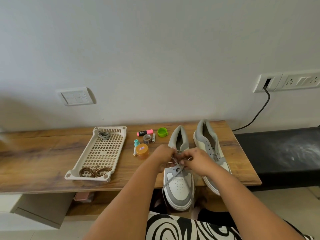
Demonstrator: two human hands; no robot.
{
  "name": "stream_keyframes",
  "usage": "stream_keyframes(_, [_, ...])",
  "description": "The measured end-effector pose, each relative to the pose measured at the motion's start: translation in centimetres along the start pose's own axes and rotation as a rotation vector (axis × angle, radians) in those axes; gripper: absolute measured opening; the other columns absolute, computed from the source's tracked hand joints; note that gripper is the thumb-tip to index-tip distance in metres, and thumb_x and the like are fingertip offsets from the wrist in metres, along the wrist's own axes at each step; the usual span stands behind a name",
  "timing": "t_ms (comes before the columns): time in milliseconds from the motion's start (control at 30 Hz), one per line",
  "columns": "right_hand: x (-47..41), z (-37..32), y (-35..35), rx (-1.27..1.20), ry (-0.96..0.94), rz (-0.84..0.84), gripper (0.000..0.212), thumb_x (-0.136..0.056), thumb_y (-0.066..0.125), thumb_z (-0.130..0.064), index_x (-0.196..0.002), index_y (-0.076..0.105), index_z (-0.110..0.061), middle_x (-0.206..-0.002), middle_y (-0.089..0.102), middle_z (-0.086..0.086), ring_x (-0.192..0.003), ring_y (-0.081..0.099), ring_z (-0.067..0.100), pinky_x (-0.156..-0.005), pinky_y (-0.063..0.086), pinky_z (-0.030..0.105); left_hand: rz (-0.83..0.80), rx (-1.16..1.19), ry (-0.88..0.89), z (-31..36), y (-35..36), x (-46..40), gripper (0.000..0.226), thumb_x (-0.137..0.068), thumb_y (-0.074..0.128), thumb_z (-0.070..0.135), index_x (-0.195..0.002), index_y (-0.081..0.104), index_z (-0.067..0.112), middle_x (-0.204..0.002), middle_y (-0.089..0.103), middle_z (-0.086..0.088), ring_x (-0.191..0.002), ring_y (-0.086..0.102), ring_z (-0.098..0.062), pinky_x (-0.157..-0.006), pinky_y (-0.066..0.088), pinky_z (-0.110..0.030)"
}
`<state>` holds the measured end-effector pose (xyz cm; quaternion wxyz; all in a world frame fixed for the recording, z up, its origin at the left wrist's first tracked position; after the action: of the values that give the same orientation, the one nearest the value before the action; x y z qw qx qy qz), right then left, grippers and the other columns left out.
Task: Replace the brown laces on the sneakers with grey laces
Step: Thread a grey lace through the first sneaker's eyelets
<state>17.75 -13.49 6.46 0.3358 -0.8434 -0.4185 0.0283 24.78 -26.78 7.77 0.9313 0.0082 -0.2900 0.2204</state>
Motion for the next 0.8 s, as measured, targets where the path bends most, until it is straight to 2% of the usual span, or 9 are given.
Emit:
stream_keyframes(100, [-0.1, 0.3, -1.3, -0.425, 0.136, 0.09, 0.016, -0.097, 0.056, -0.007, -0.098, 0.07, -0.014, -0.09, 0.068, 0.005, -0.083, 0.068, 0.016, -0.081, 0.059, 0.035, -0.003, 0.123, -0.038, 0.0, 0.4, 0.3, 0.021, -0.105, 0.04, 0.015, -0.097, 0.056, 0.003, -0.07, 0.058, -0.008, -0.067, 0.058, -0.02, -0.071, 0.053, -0.033])
stream_keyframes(200, [0.3, -0.2, -3.0, -0.738, 0.224, 0.09, 0.021, -0.102, 0.044, -0.004, -0.107, 0.064, -0.004, -0.078, 0.056, 0.005, -0.061, 0.056, 0.01, -0.059, 0.054, 0.025, -0.017, 0.327, -0.061, 0.2, 0.6, 0.1, 0.023, -0.104, 0.044, 0.015, -0.09, 0.059, 0.006, -0.062, 0.047, -0.001, -0.057, 0.047, -0.013, -0.064, 0.049, -0.027])
stream_keyframes(267, [1.0, -0.6, -4.3, -0.466, 0.225, 0.039, 0.02, -0.102, 0.047, -0.012, -0.11, 0.065, -0.007, -0.077, 0.057, 0.002, -0.057, 0.05, 0.013, -0.058, 0.05, 0.027, -0.02, 0.239, 0.022, 0.5, 0.7, 0.2, 0.018, -0.101, 0.049, 0.014, -0.097, 0.064, 0.005, -0.068, 0.047, 0.0, -0.057, 0.04, -0.009, -0.055, 0.039, -0.02])
stream_keyframes(333, [1.7, -1.3, -5.5, 0.078, 0.132, -0.033, 0.019, -0.1, 0.053, -0.026, -0.097, 0.069, -0.016, -0.09, 0.067, 0.004, -0.077, 0.062, 0.026, -0.075, 0.053, 0.038, -0.034, -0.02, 0.176, 0.7, 0.8, 0.6, 0.016, -0.095, 0.057, 0.012, -0.107, 0.067, 0.007, -0.08, 0.055, 0.0, -0.065, 0.044, -0.008, -0.058, 0.037, -0.02])
stream_keyframes(367, [2.0, -1.8, -5.8, 0.212, 0.07, -0.058, 0.018, -0.098, 0.056, -0.031, -0.093, 0.071, -0.021, -0.096, 0.068, 0.004, -0.089, 0.064, 0.027, -0.083, 0.052, 0.041, -0.05, -0.139, 0.24, 0.9, 0.9, 0.9, 0.016, -0.092, 0.061, 0.011, -0.107, 0.068, 0.01, -0.084, 0.058, 0.002, -0.07, 0.048, -0.008, -0.061, 0.038, -0.02])
stream_keyframes(433, [2.2, -2.7, -6.5, 0.165, -0.004, -0.058, 0.017, -0.094, 0.061, -0.037, -0.091, 0.072, -0.024, -0.099, 0.068, 0.002, -0.095, 0.063, 0.022, -0.086, 0.05, 0.039, -0.02, -0.428, 0.41, 0.9, 0.9, 1.1, 0.014, -0.087, 0.066, 0.013, -0.101, 0.068, 0.014, -0.078, 0.058, 0.008, -0.07, 0.05, -0.004, -0.063, 0.04, -0.021])
stream_keyframes(533, [1.4, -3.3, -7.2, 0.137, -0.069, 0.072, 0.018, -0.095, 0.059, -0.037, -0.09, 0.067, -0.022, -0.084, 0.059, -0.011, -0.077, 0.053, 0.005, -0.067, 0.042, 0.023, 0.15, -0.783, 0.681, 1.4, 0.4, 0.9, 0.01, -0.082, 0.069, 0.015, -0.092, 0.071, 0.016, -0.064, 0.048, 0.016, -0.059, 0.044, 0.001, -0.056, 0.033, -0.021])
stream_keyframes(600, [0.3, -2.9, -6.9, 0.213, -0.124, 0.221, 0.018, -0.097, 0.056, -0.035, -0.089, 0.062, -0.021, -0.079, 0.054, -0.013, -0.071, 0.048, 0.001, -0.06, 0.035, 0.02, 0.244, -0.791, 0.761, 1.6, -0.1, 0.2, 0.009, -0.081, 0.071, 0.016, -0.09, 0.073, 0.017, -0.061, 0.045, 0.015, -0.057, 0.042, -0.001, -0.054, 0.032, -0.022])
stream_keyframes(800, [-3.1, -0.8, -3.3, 0.273, -0.134, 0.328, 0.02, -0.098, 0.054, -0.037, -0.09, 0.06, -0.02, -0.081, 0.066, -0.002, -0.074, 0.061, 0.016, -0.07, 0.052, 0.038, 0.388, -0.813, 0.934, 1.2, -0.4, -0.8, 0.01, -0.079, 0.077, 0.022, -0.087, 0.074, 0.017, -0.061, 0.044, 0.014, -0.063, 0.045, -0.009, -0.056, 0.032, -0.023])
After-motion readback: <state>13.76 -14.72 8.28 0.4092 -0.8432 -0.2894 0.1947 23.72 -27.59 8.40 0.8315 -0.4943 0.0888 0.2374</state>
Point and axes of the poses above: each hand's wrist, its own x-axis away from the middle knuckle, its own y-axis out of the palm, z = x × y, the point moved 1 cm from there along -x, towards the middle knuckle
